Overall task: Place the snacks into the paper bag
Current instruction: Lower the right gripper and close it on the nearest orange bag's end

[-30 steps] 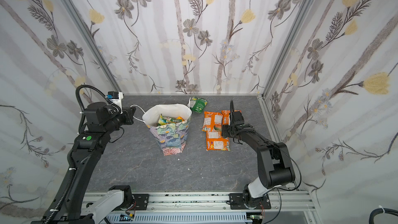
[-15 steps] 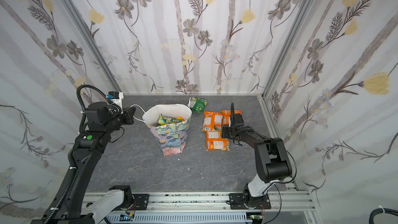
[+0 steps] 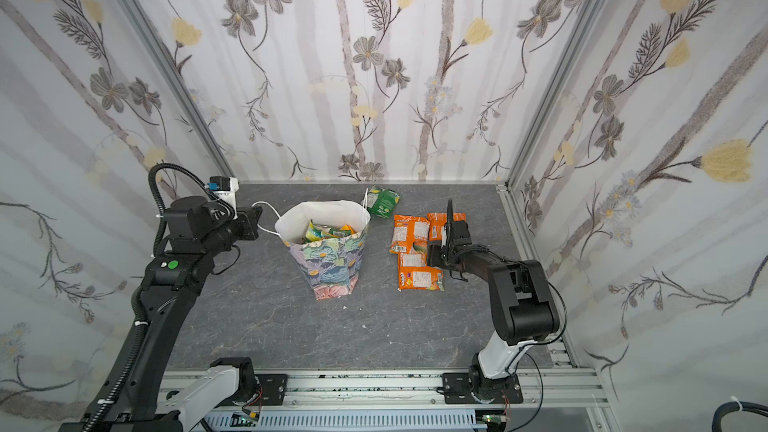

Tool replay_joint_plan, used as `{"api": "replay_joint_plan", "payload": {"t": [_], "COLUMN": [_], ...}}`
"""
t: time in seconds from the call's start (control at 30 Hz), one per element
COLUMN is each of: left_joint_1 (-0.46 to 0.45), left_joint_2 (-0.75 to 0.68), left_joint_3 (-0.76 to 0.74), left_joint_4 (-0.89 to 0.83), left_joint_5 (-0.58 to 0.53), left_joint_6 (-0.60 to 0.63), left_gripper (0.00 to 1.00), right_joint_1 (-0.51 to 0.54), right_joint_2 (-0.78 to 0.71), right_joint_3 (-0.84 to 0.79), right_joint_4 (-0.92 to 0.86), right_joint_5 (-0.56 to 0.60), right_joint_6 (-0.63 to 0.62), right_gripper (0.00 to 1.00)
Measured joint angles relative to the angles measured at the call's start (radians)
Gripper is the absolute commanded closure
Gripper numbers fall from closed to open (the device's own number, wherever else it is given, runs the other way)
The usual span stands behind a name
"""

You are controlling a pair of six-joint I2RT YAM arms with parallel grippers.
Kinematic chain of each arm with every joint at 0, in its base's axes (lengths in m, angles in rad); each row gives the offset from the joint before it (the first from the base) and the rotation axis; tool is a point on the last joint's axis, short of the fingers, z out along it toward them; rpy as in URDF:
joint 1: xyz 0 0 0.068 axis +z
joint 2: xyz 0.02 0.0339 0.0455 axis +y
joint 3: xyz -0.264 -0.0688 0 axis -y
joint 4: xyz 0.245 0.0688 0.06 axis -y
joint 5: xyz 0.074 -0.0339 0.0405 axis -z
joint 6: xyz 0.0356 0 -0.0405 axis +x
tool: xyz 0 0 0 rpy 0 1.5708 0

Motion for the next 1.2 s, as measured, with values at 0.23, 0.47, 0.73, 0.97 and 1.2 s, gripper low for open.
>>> {"api": "replay_joint_plan", "payload": {"t": [0.23, 0.47, 0.73, 0.97, 1.2], "left_joint_1": [0.000, 0.000, 0.000, 0.000, 0.000], "left_joint_2": [-0.002, -0.004, -0.007, -0.013, -0.013], "left_joint_3": [0.000, 0.000, 0.000, 0.000, 0.000], "left_joint_4": [0.000, 0.000, 0.000, 0.000, 0.000], "left_joint_5": [-0.001, -0.003, -0.003, -0.003, -0.003], "left_joint_6": [0.000, 0.000, 0.000, 0.000, 0.000], "left_gripper": [1.00, 1.00, 1.00, 1.00, 1.00], "right_joint_1": [-0.005, -0.006, -0.005, -0.005, -0.006], "right_joint_2": [0.016, 0.021, 0.020, 0.019, 0.019], "right_joint_3": [-0.015, -0.028, -0.037, -0.039, -0.039], "right_joint_4": [0.056, 0.098, 0.107, 0.106, 0.105], "right_joint_5": [-0.033, -0.043, -0.029, -0.020, -0.020], "right_joint_6": [0.008, 0.015, 0.017, 0.023, 0.023], "right_gripper": [0.35, 0.45, 0.54, 0.62, 0.78]}}
